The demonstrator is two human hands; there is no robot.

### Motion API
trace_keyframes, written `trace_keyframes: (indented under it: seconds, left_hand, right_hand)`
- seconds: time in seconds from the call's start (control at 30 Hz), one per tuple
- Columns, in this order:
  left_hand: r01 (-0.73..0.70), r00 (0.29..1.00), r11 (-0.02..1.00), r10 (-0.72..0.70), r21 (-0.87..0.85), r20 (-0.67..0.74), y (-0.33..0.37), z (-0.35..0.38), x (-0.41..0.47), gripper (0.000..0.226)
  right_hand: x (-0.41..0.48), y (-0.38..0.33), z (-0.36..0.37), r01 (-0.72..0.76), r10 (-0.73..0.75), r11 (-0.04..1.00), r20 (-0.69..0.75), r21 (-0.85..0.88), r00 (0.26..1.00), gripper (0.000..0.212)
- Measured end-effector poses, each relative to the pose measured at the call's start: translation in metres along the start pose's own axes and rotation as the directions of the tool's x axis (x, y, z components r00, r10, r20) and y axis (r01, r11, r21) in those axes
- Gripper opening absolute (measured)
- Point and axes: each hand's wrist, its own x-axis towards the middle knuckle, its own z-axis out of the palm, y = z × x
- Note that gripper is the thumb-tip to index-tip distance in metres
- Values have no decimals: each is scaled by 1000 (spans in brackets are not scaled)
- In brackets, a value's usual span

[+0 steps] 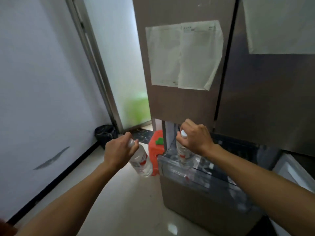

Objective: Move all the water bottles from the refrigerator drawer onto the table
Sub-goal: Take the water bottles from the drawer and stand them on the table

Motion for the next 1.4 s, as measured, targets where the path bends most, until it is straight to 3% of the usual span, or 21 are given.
trace_keyframes:
  seconds: [0.17,0.33,0.5,0.7,0.93,1.17,1.27,1.4]
  left_hand:
    - [171,982,977,-178,125,54,-74,-58,-78,47]
    - [362,922,914,-380,184,77,-154,-132,-165,30]
    - [490,849,832,-523,262,73,-244,-199,-256,30]
    - [604,736,697,-673,386,65,-336,-276,-359,31]
    - [760,567,488,-820,429,-72,-409,-343,-456,27]
    - [844,405,326,-908,426,-108,-513,-379,-522,29]
    - [847,366,283,-924,450,-108,-560,-398,-543,28]
    - [900,292,196,-934,390,-204,-613,-427,-573,25]
  right_hand:
    - [2,-90,42,149,-157,987,188,59,970,23]
    - [7,-215,88,260,-303,949,279,180,911,31]
    - [-2,-362,133,408,-466,880,273,244,842,37]
    - [-8,-524,169,500,-602,786,272,363,750,26]
    - [-13,-699,212,630,-790,598,236,495,565,23]
    - [-7,-852,291,656,-885,455,226,602,406,25]
    - [5,-917,313,666,-908,405,188,627,375,22]
    - [13,-1003,335,697,-945,319,161,642,284,25]
